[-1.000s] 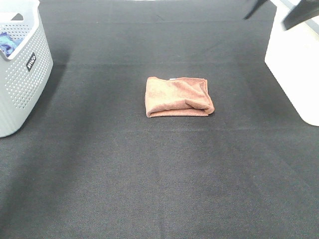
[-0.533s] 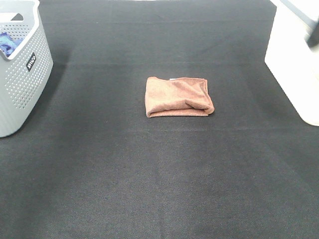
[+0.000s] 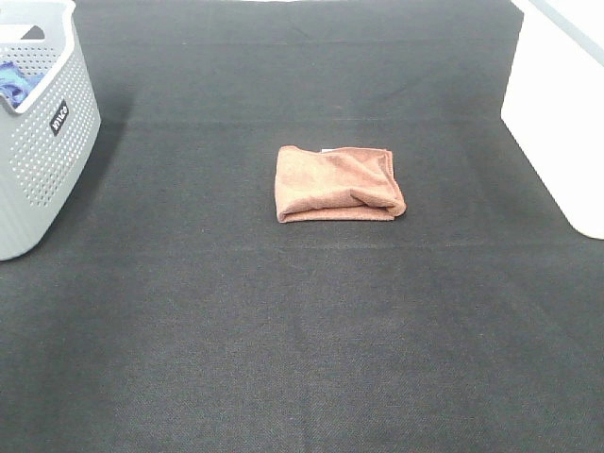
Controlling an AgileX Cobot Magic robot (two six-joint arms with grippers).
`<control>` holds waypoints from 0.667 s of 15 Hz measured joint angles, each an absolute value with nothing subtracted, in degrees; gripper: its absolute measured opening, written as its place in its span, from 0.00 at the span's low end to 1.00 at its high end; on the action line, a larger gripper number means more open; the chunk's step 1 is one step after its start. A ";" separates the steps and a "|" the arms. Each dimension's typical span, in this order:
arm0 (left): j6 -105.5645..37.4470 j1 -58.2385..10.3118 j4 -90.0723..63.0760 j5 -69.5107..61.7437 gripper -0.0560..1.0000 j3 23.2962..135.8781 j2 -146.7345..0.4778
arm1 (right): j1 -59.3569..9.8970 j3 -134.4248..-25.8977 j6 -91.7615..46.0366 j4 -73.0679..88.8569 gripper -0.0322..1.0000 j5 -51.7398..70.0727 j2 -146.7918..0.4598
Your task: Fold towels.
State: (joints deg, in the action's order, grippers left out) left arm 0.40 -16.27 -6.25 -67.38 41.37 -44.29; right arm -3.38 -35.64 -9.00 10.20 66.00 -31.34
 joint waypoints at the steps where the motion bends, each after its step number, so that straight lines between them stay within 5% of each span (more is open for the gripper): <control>1: -1.15 -16.27 -6.13 -66.41 0.68 38.16 -39.53 | -3.38 -33.86 -9.05 9.91 0.87 65.95 -27.85; 5: -7.10 -16.27 -6.02 -58.16 0.68 30.65 -24.52 | -3.38 -29.62 -9.17 9.68 0.87 62.45 -20.40; 10: -7.85 -16.27 -5.44 -57.81 0.68 30.02 -22.40 | -3.38 -29.28 -9.22 8.25 0.87 61.31 -20.11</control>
